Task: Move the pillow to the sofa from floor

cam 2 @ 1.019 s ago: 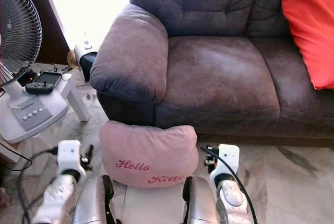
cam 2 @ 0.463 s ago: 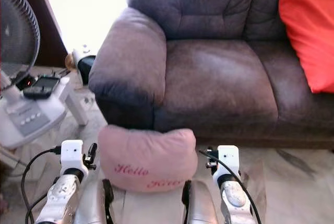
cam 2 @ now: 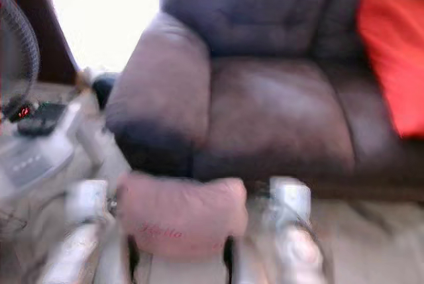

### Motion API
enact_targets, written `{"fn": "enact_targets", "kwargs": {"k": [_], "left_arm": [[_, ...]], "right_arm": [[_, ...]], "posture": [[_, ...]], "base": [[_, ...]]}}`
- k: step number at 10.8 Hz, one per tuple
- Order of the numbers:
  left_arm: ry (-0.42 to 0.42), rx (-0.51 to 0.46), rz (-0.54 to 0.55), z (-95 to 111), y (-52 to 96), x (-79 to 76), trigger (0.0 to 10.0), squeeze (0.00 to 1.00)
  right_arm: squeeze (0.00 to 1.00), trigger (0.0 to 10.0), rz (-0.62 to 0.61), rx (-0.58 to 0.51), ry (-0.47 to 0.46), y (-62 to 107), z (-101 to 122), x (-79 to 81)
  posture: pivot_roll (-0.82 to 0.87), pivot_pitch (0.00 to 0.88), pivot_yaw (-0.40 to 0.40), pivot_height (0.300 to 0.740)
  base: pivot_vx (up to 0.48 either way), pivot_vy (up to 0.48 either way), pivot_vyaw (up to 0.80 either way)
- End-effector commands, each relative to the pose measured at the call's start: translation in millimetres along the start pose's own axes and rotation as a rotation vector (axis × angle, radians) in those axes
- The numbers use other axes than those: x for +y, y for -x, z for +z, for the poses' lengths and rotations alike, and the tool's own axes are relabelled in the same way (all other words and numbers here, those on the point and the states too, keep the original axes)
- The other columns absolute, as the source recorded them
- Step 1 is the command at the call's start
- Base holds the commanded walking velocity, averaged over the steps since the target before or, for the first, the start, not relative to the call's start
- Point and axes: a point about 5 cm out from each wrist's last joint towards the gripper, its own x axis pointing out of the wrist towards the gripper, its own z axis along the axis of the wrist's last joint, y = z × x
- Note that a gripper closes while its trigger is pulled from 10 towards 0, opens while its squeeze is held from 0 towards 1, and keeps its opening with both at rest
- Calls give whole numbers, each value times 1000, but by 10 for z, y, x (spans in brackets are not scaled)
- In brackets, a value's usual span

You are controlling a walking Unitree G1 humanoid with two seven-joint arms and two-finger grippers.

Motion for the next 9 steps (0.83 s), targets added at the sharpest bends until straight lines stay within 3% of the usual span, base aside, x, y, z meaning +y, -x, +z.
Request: {"fn": "enact_targets", "kwargs": {"k": [1, 3, 7, 9], "left_arm": [[25, -32, -37, 76, -40, -163, 10000, 0], [25, -42, -44, 102, -55, -184, 10000, 0], [22, -42, -41, 116, -69, -199, 10000, 0], [19, -25, -24, 74, -62, -178, 10000, 0]], "right_arm": [[0, 10000, -46, 34, 11, 56, -77, -170], [0, 10000, -35, 83, 25, 61, -139, -158], [0, 10000, 1, 342, -26, 54, -433, -121], [0, 10000, 17, 324, -80, -59, -356, -45]], "posture": [[-9, 46, -34, 540], [-10, 48, -33, 540], [-9, 57, -36, 540], [4, 71, -43, 540]], "base": [[281, 0, 0], [0, 0, 0], [0, 0, 0], [0, 0, 0]]}}
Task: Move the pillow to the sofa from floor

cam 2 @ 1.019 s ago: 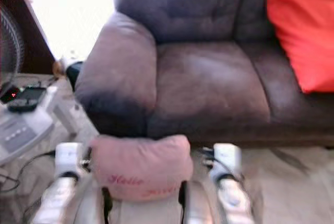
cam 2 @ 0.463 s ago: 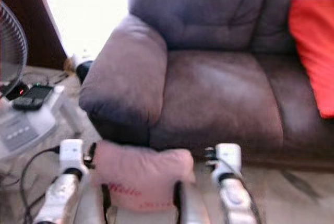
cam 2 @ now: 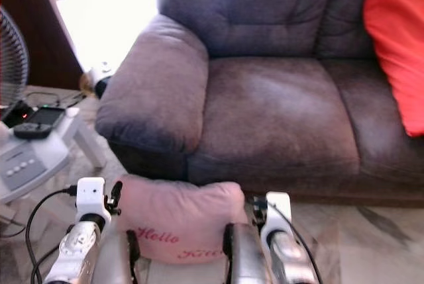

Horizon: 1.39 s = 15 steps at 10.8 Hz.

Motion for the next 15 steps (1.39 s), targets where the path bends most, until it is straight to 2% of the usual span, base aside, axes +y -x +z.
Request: {"fn": "enact_targets", "kwargs": {"k": [1, 2, 3, 5, 8, 9, 10, 12, 14, 15], "left_arm": [[-2, 19, 14, -43, 19, 25, 10000, 0], [-5, 14, 14, -39, 31, 23, 10000, 0], [-4, 11, 14, -30, 30, 21, 10000, 0], [-2, -3, 17, -2, 45, 35, 10000, 0], [-6, -80, 35, 130, 121, 76, 10000, 0], [-10, -98, 58, 161, 164, 136, 10000, 0], [-19, -127, 78, 231, 262, 227, 10000, 0], [-25, -143, 87, 282, 373, 276, 10000, 0], [-69, -142, 111, 350, 596, 435, 10000, 0], [-82, -136, 138, 387, 674, 528, 10000, 0]], "right_arm": [[0, 10000, 19, -21, -62, -51, 107, 68], [0, 10000, 41, -20, -95, -69, 141, 92], [1000, 10000, 38, -14, -150, -88, 172, 93], [1000, 10000, 32, 21, -171, -134, 251, 57], [1000, 10000, 75, -22, -172, -156, 360, 78], [1000, 10000, 84, -25, -163, -166, 394, 103], [1000, 10000, 110, -36, -151, -185, 462, 161], [1000, 10000, 121, -43, -133, -197, 515, 192], [1000, 10000, 142, -66, -118, -209, 599, 221], [0, 10000, 151, -56, -102, -211, 594, 233]], "posture": [[12, 78, -46, 540], [15, 86, -47, 540], [16, 90, -49, 540], [23, 114, -59, 540], [44, 148, -76, 540], [51, 156, -80, 540], [67, 180, -88, 540], [75, 207, -95, 540], [97, 249, -108, 540], [106, 269, -110, 540]], "base": [[0, 0, 0], [0, 0, 0], [0, 0, 0], [0, 0, 0], [0, 0, 0], [0, 0, 0], [0, 0, 0], [0, 0, 0], [0, 0, 0], [0, 0, 0]]}}
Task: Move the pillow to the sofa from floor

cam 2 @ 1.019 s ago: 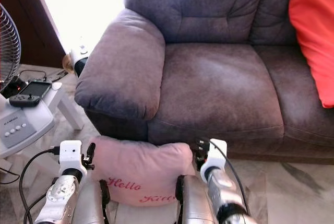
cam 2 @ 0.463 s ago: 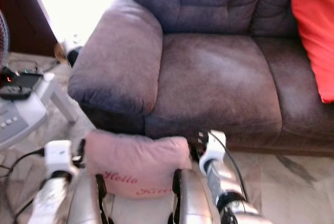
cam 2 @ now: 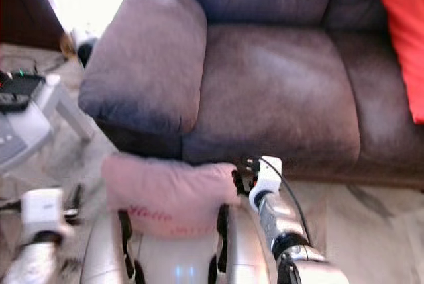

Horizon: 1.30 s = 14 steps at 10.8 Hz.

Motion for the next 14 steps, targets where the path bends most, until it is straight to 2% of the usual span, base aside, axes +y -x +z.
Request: {"fn": "enact_targets", "kwargs": {"k": [1, 3, 5, 8, 11, 14], "left_arm": [[2, 18, 20, 17, 52, 89, 10000, 0], [-16, 13, 40, 80, 90, 176, 10000, 0], [-33, 27, 58, 155, 204, 265, 10000, 0], [-39, 38, 52, 204, 278, 278, 10000, 0], [-28, 47, 38, 251, 300, 248, 10000, 0], [-15, 48, 23, 328, 344, 227, 10000, 0]], "right_arm": [[0, 10000, 9, 25, -3, 1, -44, 11], [0, 10000, 29, 3, -22, -17, 9, 60], [0, 10000, 86, -9, -26, -35, 41, 150], [0, 10000, 112, -37, -46, -67, 150, 235], [0, 10000, 123, -76, 11, -100, 311, 310], [0, 10000, 118, -92, 77, -117, 367, 378]], "posture": [[114, 291, -111, 540], [123, 321, -111, 540], [131, 346, -110, 540], [141, 367, -103, 540], [151, 374, -100, 540], [171, 393, -110, 540]], "base": [[0, 0, 0], [0, 0, 0], [0, 0, 0], [0, 0, 0], [0, 0, 0], [0, 0, 0]]}}
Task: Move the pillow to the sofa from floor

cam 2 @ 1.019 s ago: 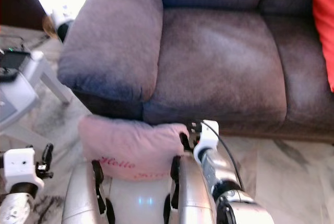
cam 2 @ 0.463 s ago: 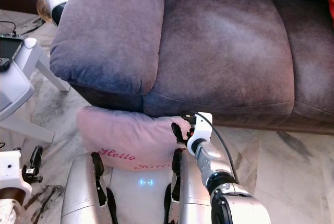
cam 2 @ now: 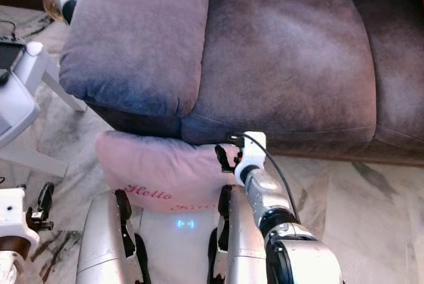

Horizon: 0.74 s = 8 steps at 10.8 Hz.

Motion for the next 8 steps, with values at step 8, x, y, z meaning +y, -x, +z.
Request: {"fn": "enact_targets", "kwargs": {"k": [8], "left_arm": [[84, 24, -99, 249, 175, -135, 10000, 0]], "right_arm": [[0, 10000, -146, 37, 143, 28, -62, -115]], "posture": [[173, 455, -104, 540]], "base": [[0, 0, 0]]}}
